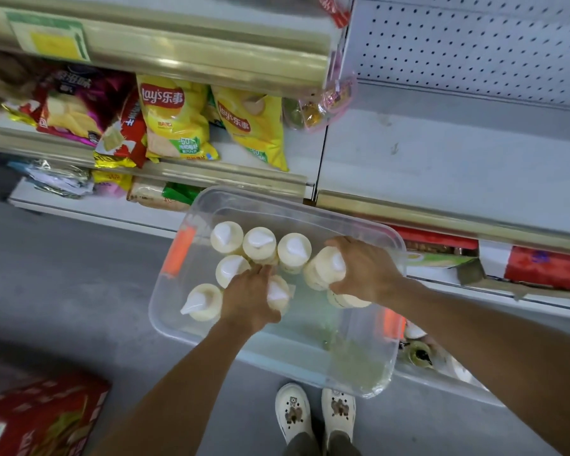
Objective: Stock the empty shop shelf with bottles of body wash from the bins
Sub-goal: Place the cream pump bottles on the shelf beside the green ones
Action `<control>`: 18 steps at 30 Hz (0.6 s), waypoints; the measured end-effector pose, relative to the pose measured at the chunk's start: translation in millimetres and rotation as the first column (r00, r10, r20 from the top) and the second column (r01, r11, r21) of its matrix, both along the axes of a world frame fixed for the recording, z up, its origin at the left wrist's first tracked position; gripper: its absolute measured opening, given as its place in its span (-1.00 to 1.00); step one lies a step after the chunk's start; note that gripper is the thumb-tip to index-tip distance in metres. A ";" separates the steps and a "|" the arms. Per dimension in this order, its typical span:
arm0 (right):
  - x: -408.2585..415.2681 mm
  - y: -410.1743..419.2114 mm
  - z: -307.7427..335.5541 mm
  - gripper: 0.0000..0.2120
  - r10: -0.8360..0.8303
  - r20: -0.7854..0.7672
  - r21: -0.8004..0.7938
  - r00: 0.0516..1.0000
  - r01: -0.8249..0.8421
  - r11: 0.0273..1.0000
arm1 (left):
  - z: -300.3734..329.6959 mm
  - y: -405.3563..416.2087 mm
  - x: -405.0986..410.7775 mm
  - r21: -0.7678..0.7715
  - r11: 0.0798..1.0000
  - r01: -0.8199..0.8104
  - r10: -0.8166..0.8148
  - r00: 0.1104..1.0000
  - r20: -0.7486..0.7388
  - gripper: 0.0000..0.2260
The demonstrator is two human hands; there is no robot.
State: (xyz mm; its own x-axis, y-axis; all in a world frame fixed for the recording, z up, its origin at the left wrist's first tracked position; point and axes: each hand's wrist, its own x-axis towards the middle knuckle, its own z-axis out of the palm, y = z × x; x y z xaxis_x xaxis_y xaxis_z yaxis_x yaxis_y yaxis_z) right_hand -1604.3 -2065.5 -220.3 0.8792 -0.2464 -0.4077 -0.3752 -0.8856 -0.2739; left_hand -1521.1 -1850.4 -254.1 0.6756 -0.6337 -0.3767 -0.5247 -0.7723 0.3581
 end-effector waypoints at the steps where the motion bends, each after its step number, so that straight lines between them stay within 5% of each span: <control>1: -3.3 -1.2 12.3 -0.19 -0.025 0.010 0.028 1.000 0.025 0.999 | 9.6 2.5 -5.4 -0.068 0.992 -0.105 0.100 0.992 -0.071 -0.31; 6: -22.1 -7.8 89.1 -0.26 -0.161 0.092 0.208 0.983 0.139 0.968 | 67.3 13.7 -26.4 -0.259 0.881 -0.395 0.308 0.896 -0.320 -0.37; 18: -86.5 -35.4 296.1 -0.32 -0.347 0.373 0.401 0.861 0.188 0.897 | 263.0 -36.2 -42.1 -0.585 0.605 -0.539 0.197 0.814 -0.546 -0.50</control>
